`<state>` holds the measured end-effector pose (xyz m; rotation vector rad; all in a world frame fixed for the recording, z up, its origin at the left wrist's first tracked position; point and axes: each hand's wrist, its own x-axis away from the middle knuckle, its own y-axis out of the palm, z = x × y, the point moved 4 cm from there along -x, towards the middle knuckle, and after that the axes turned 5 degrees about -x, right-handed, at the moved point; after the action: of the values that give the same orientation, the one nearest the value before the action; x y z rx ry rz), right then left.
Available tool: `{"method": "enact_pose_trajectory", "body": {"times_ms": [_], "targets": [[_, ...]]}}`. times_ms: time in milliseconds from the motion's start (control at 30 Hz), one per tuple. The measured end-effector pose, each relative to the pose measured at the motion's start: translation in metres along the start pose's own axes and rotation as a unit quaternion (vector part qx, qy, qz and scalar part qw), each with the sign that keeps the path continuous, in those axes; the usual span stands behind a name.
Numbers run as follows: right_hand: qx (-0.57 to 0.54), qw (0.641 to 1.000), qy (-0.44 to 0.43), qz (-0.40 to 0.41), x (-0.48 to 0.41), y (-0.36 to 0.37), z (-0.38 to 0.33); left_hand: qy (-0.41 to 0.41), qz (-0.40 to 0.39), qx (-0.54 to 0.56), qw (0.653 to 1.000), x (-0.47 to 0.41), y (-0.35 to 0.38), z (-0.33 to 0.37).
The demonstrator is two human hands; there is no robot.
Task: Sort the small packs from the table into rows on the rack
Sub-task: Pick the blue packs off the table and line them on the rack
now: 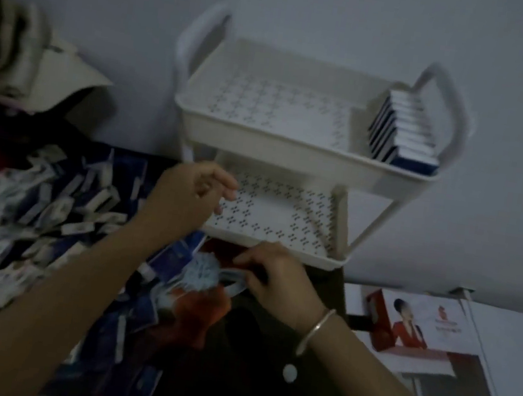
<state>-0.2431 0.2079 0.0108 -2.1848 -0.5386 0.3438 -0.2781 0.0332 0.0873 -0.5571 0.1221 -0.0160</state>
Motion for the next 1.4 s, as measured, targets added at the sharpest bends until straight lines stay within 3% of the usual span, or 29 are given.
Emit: {"method": "enact_pose_trajectory", "body": {"times_ms": [100,200,333,467,600,700,867,1000,1200,1400], "targets": [[-0.009,0.988,0.055,-0.146,0.01,0.078,0.003,-0.099,-0.068,-0.072,0.99,0.043,0.017,-0.079],[0.004,0.97,0.074,-0.233,0.022,0.13,-0.001,-0.142,-0.121,-0.216,0.958,0.078,0.022,-0.13],[0.101,0.946,0.035,-0.308,0.027,0.179,-0.018,-0.118,-0.077,-0.352,0.925,0.113,-0.007,-0.153],[0.135,0.947,0.037,-0.289,0.025,0.208,-0.028,-0.095,-0.056,-0.388,0.915,0.135,-0.026,-0.17],[0.157,0.952,0.018,-0.261,0.029,0.224,-0.038,-0.015,-0.164,-0.429,0.888,0.144,-0.026,-0.183],[0.167,0.96,0.008,-0.226,0.034,0.232,-0.04,0.061,-0.197,-0.437,0.876,0.147,-0.022,-0.193],[0.129,0.975,0.105,-0.145,0.035,0.214,-0.019,0.096,-0.214,-0.476,0.847,0.148,-0.023,-0.208],[0.037,0.98,0.172,-0.091,0.042,0.197,-0.003,0.093,-0.249,-0.526,0.808,0.148,-0.019,-0.213],[-0.13,0.951,0.277,-0.053,0.05,0.182,0.004,0.115,-0.257,-0.539,0.793,0.144,-0.01,-0.214],[-0.258,0.911,0.32,0.032,0.059,0.176,0.005,0.146,-0.276,-0.504,0.805,0.131,-0.002,-0.196]]}}
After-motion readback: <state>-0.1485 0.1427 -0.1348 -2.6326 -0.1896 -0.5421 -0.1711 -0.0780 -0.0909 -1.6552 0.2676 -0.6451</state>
